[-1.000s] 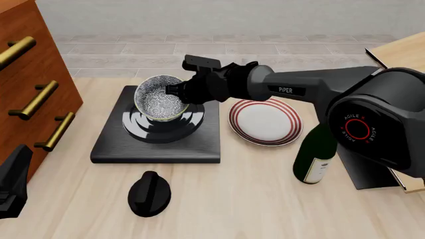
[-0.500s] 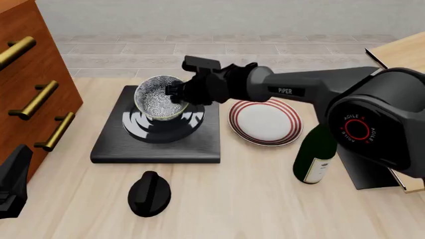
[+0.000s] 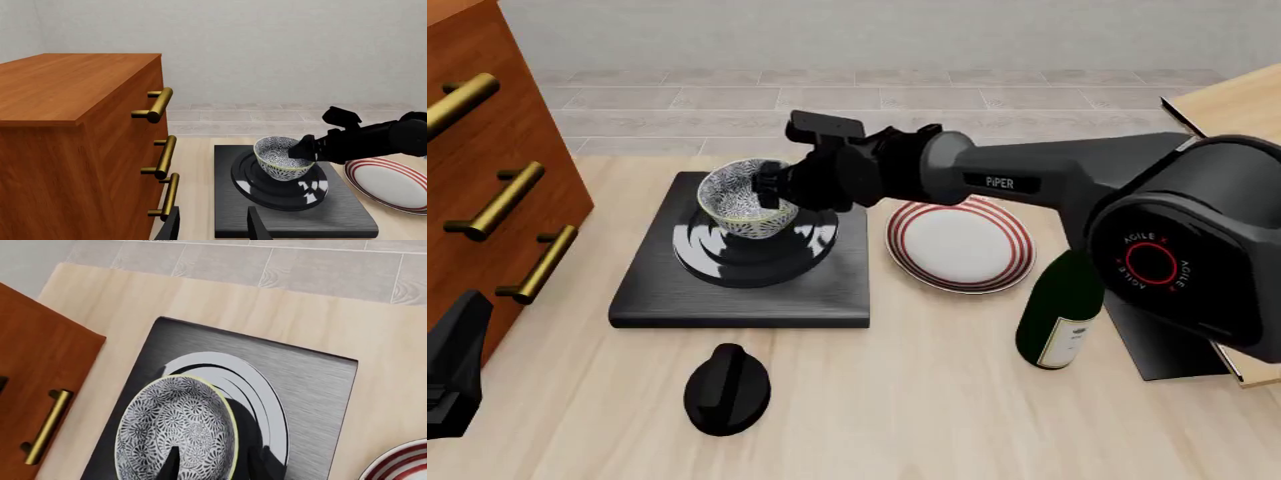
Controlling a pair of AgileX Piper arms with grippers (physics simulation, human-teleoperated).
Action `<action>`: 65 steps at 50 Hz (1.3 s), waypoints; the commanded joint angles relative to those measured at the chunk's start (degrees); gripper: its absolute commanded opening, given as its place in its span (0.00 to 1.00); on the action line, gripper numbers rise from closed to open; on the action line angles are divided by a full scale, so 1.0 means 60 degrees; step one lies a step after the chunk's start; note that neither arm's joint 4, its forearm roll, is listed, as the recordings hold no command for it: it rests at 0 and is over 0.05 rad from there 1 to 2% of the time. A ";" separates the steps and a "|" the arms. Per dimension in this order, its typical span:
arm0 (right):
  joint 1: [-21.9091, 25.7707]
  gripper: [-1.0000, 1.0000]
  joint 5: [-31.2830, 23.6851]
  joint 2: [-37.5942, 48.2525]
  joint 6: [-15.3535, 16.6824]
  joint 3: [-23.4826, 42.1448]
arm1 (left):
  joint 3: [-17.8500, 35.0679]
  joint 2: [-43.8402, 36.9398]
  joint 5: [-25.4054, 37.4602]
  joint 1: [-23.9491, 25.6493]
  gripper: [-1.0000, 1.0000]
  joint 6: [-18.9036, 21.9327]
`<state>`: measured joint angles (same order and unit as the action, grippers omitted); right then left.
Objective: Put the bowl on the stove.
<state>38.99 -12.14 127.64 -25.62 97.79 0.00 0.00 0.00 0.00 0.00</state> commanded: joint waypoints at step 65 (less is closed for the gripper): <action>0.0142 1.00 -0.0170 -0.3613 0.1004 -0.1819 | 0.0000 0.0000 0.0000 0.0000 1.00 0.0000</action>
<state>39.00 -14.44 110.53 -20.13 90.77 0.00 0.00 0.00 0.00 0.00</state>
